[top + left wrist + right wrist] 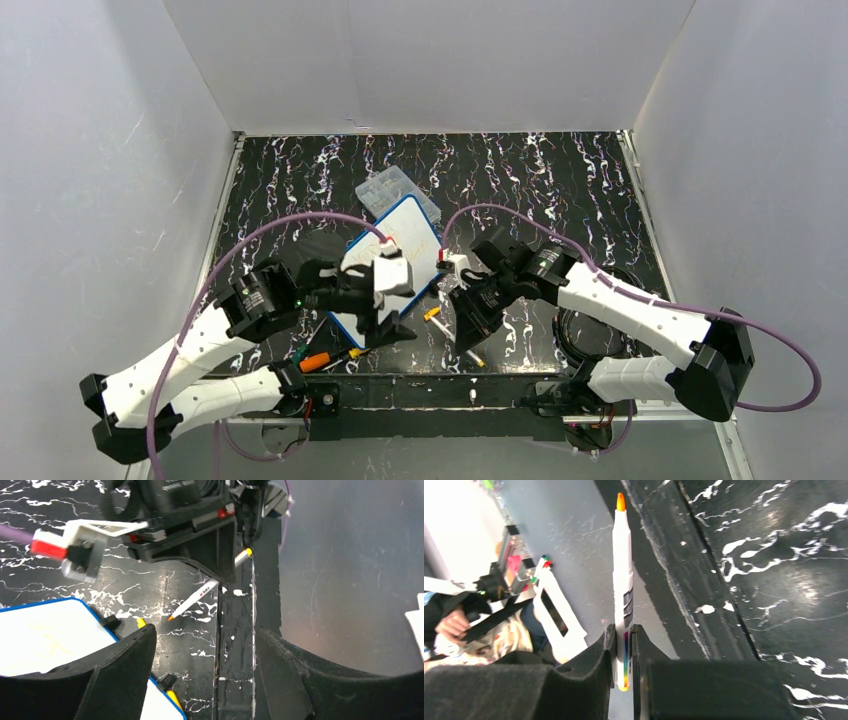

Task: Write a sentence on the whiteboard
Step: Pass from the right arm to the left, then pass from the left arm to the right, then pick up the pen cap from the center of the board.

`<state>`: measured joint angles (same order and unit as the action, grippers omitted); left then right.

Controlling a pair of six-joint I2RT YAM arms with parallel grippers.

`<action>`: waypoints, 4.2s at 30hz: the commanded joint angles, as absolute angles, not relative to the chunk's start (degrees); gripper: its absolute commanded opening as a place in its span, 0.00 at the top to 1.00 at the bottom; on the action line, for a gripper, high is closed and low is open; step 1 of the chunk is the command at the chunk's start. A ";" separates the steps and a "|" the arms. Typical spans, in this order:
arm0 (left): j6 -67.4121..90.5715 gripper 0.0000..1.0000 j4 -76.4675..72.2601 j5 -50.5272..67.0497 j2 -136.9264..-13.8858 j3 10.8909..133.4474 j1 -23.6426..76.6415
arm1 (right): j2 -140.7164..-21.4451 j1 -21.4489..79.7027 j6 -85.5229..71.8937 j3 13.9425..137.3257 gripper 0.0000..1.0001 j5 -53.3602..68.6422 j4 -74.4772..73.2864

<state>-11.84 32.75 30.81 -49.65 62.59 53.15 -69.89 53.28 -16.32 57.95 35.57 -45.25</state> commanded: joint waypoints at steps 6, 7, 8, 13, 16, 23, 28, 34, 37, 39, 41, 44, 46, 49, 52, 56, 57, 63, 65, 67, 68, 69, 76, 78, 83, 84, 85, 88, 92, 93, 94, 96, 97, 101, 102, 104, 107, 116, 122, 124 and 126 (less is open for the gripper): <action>-16.83 0.38 32.32 10.95 -52.25 59.00 73.56 | -69.52 53.17 -20.55 53.29 0.99 50.34 -40.51; -17.31 0.40 31.76 9.68 -53.30 58.81 74.83 | -69.52 53.13 -20.56 53.34 0.99 50.59 -40.63; -17.65 0.41 31.24 8.48 -54.26 58.71 75.97 | -69.52 53.17 -20.61 53.43 0.99 50.87 -40.68; -18.54 0.47 27.09 6.02 -57.80 57.81 79.52 | -69.10 53.17 -20.80 53.69 0.99 52.24 -40.42; -18.93 0.48 26.28 6.28 -60.07 57.90 80.33 | -68.54 53.17 -21.24 53.77 0.99 52.84 -39.84; -19.34 0.57 26.02 5.33 -62.69 57.45 81.53 | -66.96 53.17 -22.42 53.29 0.99 54.67 -37.68; -17.48 0.82 26.01 5.47 -63.77 56.49 81.84 | -65.83 53.17 -24.19 53.39 0.99 54.75 -34.91; -11.51 1.00 22.69 2.96 -61.91 52.66 81.91 | -63.84 53.00 -26.10 54.53 0.89 46.46 -33.83; -6.55 1.00 18.40 0.96 -59.27 49.02 81.82 | -61.77 52.74 -28.04 53.86 0.67 40.69 -32.09; -3.18 1.00 17.02 0.79 -58.65 47.84 81.64 | -59.99 52.61 -29.47 52.62 0.55 37.30 -30.81; -0.60 1.00 16.96 0.79 -59.28 47.46 80.89 | -58.13 52.56 -30.79 50.85 0.46 34.71 -29.14; 3.95 1.00 16.42 0.79 -60.43 46.82 79.69 | -54.73 52.47 -33.05 48.42 0.38 30.75 -25.79; 6.22 1.00 14.38 0.79 -59.84 45.61 78.71 | -52.71 52.48 -34.05 46.69 0.35 29.00 -24.15; 10.09 1.00 9.88 1.72 -57.87 43.01 76.73 | -50.22 52.47 -35.51 43.91 0.33 26.29 -23.07; 13.26 1.00 6.09 4.33 -57.53 41.38 74.67 | -46.91 52.47 -39.68 39.71 0.30 24.79 -17.69; 15.55 1.00 3.49 4.23 -57.74 41.05 73.57 | -41.52 52.47 -46.11 33.55 0.03 20.85 -9.58; 16.04 1.00 2.98 4.14 -57.79 40.98 73.21 | -40.47 52.47 -47.51 32.32 0.04 20.26 -7.77; 19.87 1.00 -2.16 4.43 -57.77 39.23 72.16 | -34.92 52.47 -52.58 26.74 0.16 15.75 -2.86; 20.74 1.00 -3.40 4.58 -57.63 38.69 72.05 | -33.27 52.47 -54.13 25.23 0.26 14.71 -0.74; 21.41 1.00 -3.58 4.13 -57.58 38.69 72.00 | -31.87 52.47 -55.56 23.35 0.34 14.43 2.72; 21.63 1.00 -3.44 3.87 -57.57 38.75 72.06 | -31.27 52.47 -56.17 22.77 0.41 14.26 3.74; 22.00 1.00 -3.43 3.63 -57.62 38.71 72.06 | -30.87 52.43 -56.50 22.42 0.45 14.05 3.93; 23.40 1.00 -3.48 2.21 -57.95 38.65 71.96 | -30.43 52.47 -57.16 21.65 0.61 13.76 3.46; 23.95 1.00 -3.34 1.58 -58.03 38.75 71.77 | -30.56 52.47 -57.26 21.45 0.71 13.45 3.51; 25.31 0.95 -3.25 0.79 -57.52 38.72 71.00 | -30.55 52.47 -55.84 22.92 0.98 9.82 0.63; 25.51 0.84 -3.32 0.79 -57.48 38.63 70.89 | -30.54 52.47 -55.12 23.66 0.99 8.20 -0.81; 25.61 0.71 -3.34 -0.86 -57.65 38.59 70.73 | -30.57 52.49 -54.10 24.51 0.99 6.52 -2.92; 25.37 0.40 -1.56 -2.03 -58.42 38.85 70.00 | -31.41 52.47 -48.74 29.31 0.99 -2.52 -12.74; 23.65 0.30 2.77 -2.99 -60.01 39.07 67.78 | -36.49 52.47 -42.12 37.55 0.99 -17.84 -26.19; 22.95 0.30 3.00 -2.68 -60.48 38.96 66.95 | -38.19 52.47 -40.61 38.96 0.99 -20.82 -28.13; 22.08 0.31 3.36 -2.08 -61.27 38.94 66.06 | -39.89 52.47 -39.24 40.16 0.99 -23.51 -29.15; 19.28 0.33 5.04 -1.07 -63.64 39.96 64.80 | -43.09 52.26 -36.79 41.94 0.99 -26.83 -29.67; 17.66 0.34 6.13 -0.97 -65.11 40.70 64.61 | -44.62 52.09 -35.43 42.57 0.99 -27.62 -29.17; 12.58 0.38 7.94 -1.58 -71.39 42.68 64.11 | -48.96 49.55 -30.62 44.38 0.99 -29.63 -26.77; 11.64 0.39 8.01 -1.69 -72.62 43.05 63.92 | -49.64 48.32 -29.72 44.69 0.99 -29.06 -26.08; 9.98 0.42 7.91 -2.33 -74.78 43.72 63.73 | -50.46 45.54 -28.31 45.23 0.99 -26.73 -24.94; 7.81 0.46 8.26 -4.64 -77.40 44.68 63.49 | -50.72 41.14 -27.41 45.21 0.99 -22.11 -23.83; 5.30 0.59 7.55 -5.73 -83.88 47.04 62.71 | -49.26 36.58 -27.93 43.82 0.99 -14.43 -23.51; 5.21 0.62 6.68 -6.20 -87.36 48.07 61.82 | -48.54 36.17 -28.41 44.20 0.99 -13.27 -24.21; 5.19 0.62 5.68 -6.71 -87.77 48.03 61.70 | -48.28 36.21 -28.48 44.21 0.99 -12.90 -24.09; 5.05 0.62 4.93 -6.92 -88.22 48.06 61.59 | -48.25 36.21 -28.48 44.26 0.99 -12.56 -24.09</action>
<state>5.96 6.02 -5.26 -87.72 46.41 62.13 -49.25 36.42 -28.49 41.95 -13.67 -25.39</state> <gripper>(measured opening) 0.378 0.202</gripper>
